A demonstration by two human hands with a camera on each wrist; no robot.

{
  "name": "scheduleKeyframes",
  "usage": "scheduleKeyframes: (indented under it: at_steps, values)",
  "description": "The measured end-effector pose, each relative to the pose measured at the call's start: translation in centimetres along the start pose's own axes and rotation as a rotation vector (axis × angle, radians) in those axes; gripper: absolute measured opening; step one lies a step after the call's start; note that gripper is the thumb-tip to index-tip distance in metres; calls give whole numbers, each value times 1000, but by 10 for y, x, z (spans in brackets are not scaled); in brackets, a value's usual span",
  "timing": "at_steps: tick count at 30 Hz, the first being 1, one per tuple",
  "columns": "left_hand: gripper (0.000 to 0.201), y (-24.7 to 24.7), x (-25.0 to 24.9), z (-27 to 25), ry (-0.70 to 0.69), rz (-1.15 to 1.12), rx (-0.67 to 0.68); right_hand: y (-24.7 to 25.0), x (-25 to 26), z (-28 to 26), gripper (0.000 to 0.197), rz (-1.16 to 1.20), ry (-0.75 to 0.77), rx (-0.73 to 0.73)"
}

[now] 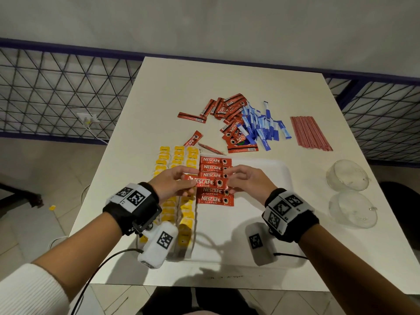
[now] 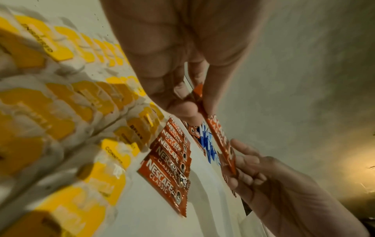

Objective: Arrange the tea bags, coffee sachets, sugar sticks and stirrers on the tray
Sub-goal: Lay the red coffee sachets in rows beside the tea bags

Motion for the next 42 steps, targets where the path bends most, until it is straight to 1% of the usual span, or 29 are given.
scheduleKeyframes:
  at_steps: [3,6,8,11,14,19,23,26,33,38,42]
  values:
    - [18,0,1,2,-7,-10,-17,-4,-3,2,19,-22,-25,37]
    - [18,0,2,4,-13,5,-37,-7,-9,4,14,-14,-62,61]
    - [18,-3,4,5,-11,65,-33,-5,-14,4,12,-1,-97,51]
    - [16,-8,7,5,-17,201,-3,1,-27,2,21,39,-145,24]
    - [17,-12,7,4,-39,317,19,8,-38,-5,18,83,-180,9]
    - [17,-5,8,2,-56,454,-53,23,-53,-15,26,47,-216,-34]
    - [13,3,12,2,-58,533,-113,23,-67,-19,12,37,-253,-91]
    - [12,6,14,1,-64,525,-141,20,-77,-20,18,9,-288,-151]
    - [10,9,18,-5,-66,491,-119,16,-77,-20,16,-164,-348,-265]
    - [14,13,22,-7,-53,493,-85,16,-78,-15,31,-193,-386,-322]
    - [20,16,22,-9,-55,504,-77,16,-79,-12,33,-207,-400,-351]
Point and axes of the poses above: each hand's wrist, its own z-axis towards the middle knuckle, its own y-axis out of the back of the hand, x = y × z, the point moved 6 cm from there along z, towards the middle knuckle, and after that the axes turned 13 degrees about z, right-handed, at the moved point
